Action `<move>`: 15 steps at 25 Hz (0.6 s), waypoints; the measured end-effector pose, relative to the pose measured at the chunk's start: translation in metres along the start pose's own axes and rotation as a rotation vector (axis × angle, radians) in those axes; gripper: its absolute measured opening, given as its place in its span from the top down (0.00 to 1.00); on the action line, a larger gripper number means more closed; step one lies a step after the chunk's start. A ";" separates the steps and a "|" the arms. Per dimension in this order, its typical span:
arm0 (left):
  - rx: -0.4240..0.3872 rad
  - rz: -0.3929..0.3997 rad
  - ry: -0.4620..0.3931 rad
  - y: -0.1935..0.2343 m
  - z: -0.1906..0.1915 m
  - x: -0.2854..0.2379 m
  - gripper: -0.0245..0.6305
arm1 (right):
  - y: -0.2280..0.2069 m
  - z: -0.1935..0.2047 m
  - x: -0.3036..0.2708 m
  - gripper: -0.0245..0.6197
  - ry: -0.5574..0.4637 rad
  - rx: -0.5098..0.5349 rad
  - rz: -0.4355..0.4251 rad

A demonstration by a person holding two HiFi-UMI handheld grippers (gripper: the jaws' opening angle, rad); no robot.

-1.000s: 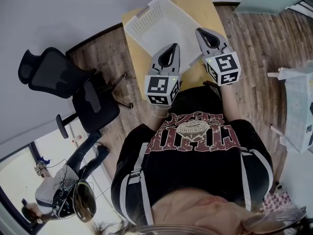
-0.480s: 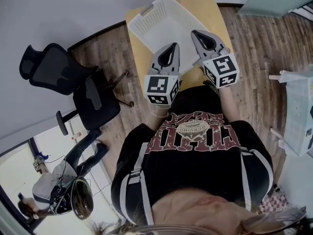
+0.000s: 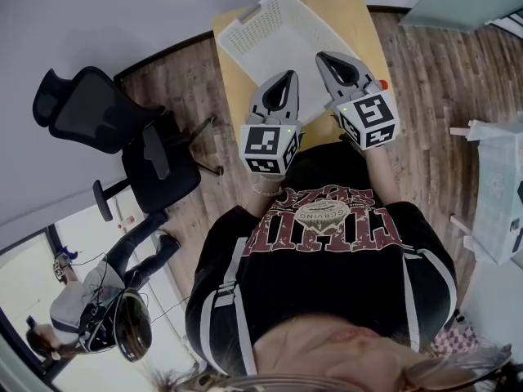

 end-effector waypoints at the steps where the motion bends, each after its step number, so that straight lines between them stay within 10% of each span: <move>1: 0.001 0.000 0.000 0.000 0.000 -0.001 0.89 | 0.000 0.000 0.000 0.94 0.001 -0.001 -0.002; 15: -0.008 0.020 0.011 -0.009 0.001 -0.010 0.89 | -0.009 0.002 0.005 0.94 -0.002 -0.010 0.005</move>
Point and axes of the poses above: the fingertips, and each gripper's own axes: x backward along the fingers, y to its left, z out of its underside, the point moved 6 cm from there along x, backward along the fingers, and after that the axes turned 10 degrees about x, right-handed, at the moved point
